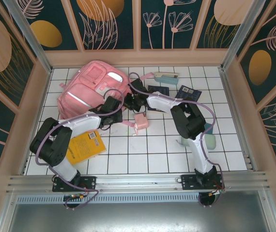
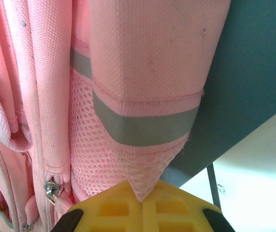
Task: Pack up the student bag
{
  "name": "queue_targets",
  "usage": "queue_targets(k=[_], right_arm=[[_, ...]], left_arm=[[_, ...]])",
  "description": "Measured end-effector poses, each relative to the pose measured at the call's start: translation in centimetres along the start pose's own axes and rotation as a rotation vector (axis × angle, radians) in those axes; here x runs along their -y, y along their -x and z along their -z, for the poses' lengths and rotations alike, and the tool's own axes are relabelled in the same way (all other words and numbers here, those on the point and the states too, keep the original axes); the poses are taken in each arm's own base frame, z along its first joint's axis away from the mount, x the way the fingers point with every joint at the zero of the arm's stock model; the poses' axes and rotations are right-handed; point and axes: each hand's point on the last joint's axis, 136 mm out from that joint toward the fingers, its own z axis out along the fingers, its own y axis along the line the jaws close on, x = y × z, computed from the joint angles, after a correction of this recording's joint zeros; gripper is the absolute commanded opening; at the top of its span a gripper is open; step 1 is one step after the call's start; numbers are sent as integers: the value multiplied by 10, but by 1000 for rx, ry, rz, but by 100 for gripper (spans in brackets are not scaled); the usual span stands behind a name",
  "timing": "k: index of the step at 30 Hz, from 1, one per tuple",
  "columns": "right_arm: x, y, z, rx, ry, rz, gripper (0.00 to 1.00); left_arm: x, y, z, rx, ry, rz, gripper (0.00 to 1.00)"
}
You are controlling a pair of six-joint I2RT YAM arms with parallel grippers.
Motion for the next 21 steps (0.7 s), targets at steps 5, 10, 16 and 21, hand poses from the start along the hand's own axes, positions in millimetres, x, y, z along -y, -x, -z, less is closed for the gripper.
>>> queue_targets(k=[5, 10, 16, 21], right_arm=[[4, 4, 1, 1, 0, -1, 0], [10, 18, 5, 20, -1, -6, 0], [13, 37, 15, 49, 2, 7, 0], [10, 62, 28, 100, -8, 27, 0]], left_arm=[[-20, -12, 10, -9, 36, 6, 0], [-48, -15, 22, -7, 100, 37, 0], [-69, -14, 41, -3, 137, 78, 0], [-81, -13, 51, -3, 164, 107, 0]])
